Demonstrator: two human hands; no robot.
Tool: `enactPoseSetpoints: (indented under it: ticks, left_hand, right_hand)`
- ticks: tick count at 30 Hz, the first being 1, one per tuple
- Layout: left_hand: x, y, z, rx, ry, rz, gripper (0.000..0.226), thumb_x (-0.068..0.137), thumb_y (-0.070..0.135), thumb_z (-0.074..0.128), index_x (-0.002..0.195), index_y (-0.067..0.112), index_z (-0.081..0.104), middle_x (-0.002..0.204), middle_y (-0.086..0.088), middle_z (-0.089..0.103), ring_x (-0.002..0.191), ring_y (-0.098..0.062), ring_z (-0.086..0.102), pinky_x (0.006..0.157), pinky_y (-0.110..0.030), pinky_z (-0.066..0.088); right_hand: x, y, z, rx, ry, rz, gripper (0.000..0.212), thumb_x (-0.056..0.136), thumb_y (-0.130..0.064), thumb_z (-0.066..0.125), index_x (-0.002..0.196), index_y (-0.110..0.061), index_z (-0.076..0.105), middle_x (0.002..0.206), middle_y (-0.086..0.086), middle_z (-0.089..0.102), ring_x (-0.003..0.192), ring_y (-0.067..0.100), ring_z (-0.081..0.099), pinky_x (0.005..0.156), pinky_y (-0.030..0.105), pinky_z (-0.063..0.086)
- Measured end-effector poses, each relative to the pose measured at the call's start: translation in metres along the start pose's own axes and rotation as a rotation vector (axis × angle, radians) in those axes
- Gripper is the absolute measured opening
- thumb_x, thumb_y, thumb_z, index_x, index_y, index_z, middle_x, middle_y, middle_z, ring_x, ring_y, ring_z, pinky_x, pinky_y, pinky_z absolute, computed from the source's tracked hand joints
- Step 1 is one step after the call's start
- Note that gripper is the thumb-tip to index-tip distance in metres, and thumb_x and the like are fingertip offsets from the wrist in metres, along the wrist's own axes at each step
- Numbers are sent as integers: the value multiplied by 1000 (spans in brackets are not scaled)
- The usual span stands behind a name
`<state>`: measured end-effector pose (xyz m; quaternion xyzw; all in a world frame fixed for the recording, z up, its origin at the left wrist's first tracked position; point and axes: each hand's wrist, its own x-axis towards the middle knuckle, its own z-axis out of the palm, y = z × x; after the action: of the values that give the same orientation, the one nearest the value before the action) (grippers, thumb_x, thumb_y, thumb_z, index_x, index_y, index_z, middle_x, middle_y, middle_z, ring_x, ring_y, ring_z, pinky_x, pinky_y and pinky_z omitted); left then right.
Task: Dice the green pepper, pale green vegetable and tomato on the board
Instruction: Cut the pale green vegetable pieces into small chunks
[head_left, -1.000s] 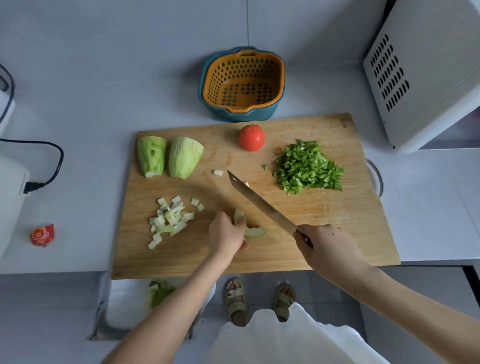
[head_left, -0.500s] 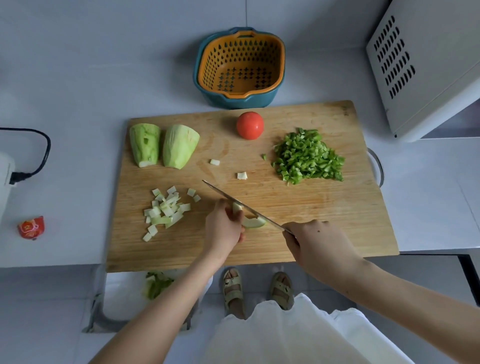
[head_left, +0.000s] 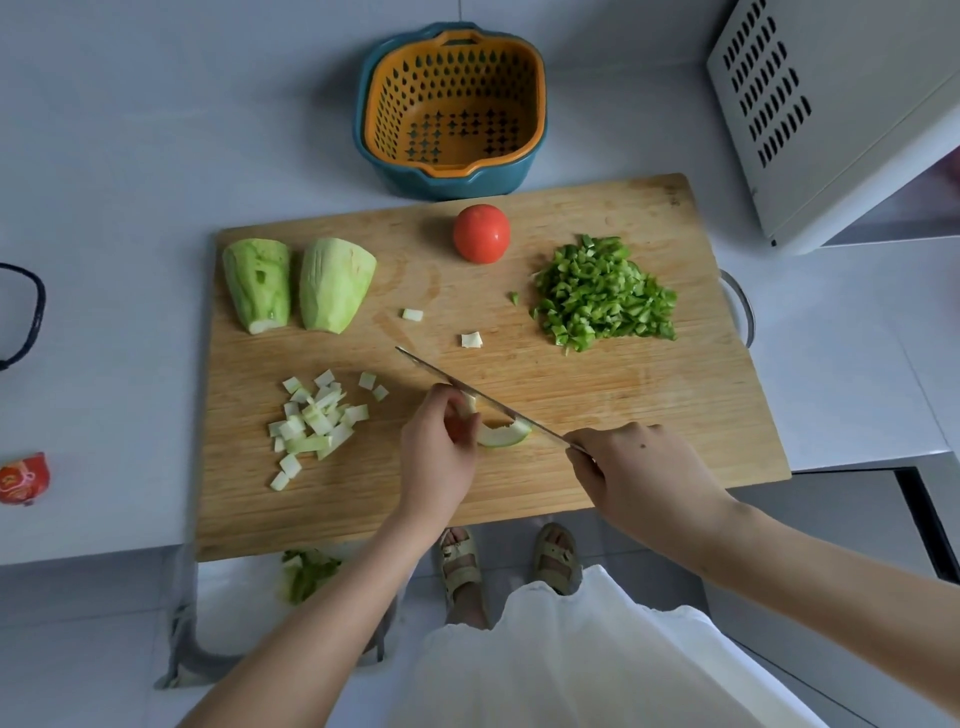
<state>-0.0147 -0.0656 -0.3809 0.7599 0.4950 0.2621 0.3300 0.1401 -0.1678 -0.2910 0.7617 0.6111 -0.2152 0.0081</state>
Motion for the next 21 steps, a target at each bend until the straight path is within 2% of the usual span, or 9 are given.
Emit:
enactPoseSetpoints:
  ticks: [8,11,16,21]
  left_hand:
    - [0,-1,-1,-37,-45,-15,22,81,3,68,85,15,50,68,10,51,61,-6,52,56,-15,39]
    - [0,-1,-1,-24,-75,-49,22,83,6,66,85,16,47,65,1,52,61,-16,53,55,-27,42]
    - [0,1,0,3,-58,11,22,83,2,65,86,15,48,68,14,46,59,-3,47,55,-7,36]
    - [-5,-7,3,79,-36,94,12,83,-1,63,83,5,53,75,3,52,64,-12,51,57,-4,35]
  right_hand:
    - [17,0,5,-19,-98,5,27,99,-29,31,78,-20,45,57,-5,39,47,16,34,44,26,27]
    - [31,-4,16,2,-120,5,26,99,-28,31,82,-20,48,66,0,48,56,23,43,44,27,28]
    - [24,0,14,40,-65,3,25,98,-28,34,78,-18,45,58,-3,41,58,26,44,45,29,27]
    - [6,1,5,-7,-53,-17,26,99,-29,32,79,-21,48,55,-6,36,46,17,33,42,24,22]
